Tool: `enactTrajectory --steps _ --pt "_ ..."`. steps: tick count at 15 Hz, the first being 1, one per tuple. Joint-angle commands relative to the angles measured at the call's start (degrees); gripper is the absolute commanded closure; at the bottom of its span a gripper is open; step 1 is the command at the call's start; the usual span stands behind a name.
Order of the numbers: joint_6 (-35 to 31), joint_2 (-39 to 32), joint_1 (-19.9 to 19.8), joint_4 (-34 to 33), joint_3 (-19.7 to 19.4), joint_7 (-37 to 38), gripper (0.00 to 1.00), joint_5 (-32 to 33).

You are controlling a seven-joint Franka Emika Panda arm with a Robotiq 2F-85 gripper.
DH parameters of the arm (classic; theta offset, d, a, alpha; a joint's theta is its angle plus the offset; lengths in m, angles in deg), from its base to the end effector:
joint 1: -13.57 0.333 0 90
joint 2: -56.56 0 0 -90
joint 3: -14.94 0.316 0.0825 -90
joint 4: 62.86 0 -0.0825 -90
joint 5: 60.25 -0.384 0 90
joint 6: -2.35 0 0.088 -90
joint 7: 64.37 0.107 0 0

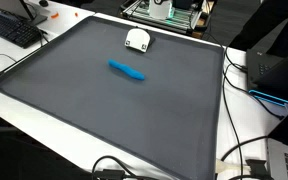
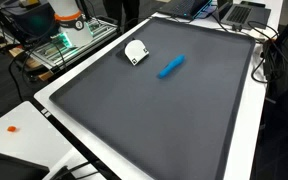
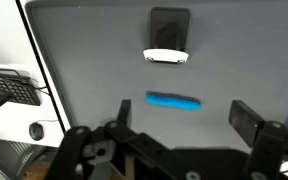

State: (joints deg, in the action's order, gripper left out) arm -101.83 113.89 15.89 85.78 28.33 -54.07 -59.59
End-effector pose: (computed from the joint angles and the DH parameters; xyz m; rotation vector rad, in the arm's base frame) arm 0.2657 0.0888 0.5544 2.9526 0.0164 0.3626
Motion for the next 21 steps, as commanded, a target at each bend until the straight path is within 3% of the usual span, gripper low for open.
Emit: enactTrajectory --steps 1,4,6,12,16,21 --pt "0.2 -0.2 0.7 -0.2 -0.5 0.5 0.00 0.5" --pt "-0.7 -1.1 0.1 0.1 0.0 1.6 0.00 0.6" --pt "-3.7 -4.4 -0.6 0.8 0.6 6.0 0.00 -2.6" --pt "-21.1 -16.8 -2.4 4.2 6.0 24.5 0.00 -11.5" --pt "-30.7 -25.9 -4.2 4.9 9.0 38.4 0.00 -10.4" --pt "-34.8 -35.0 -5.0 4.2 7.1 52.3 0.00 -9.2"
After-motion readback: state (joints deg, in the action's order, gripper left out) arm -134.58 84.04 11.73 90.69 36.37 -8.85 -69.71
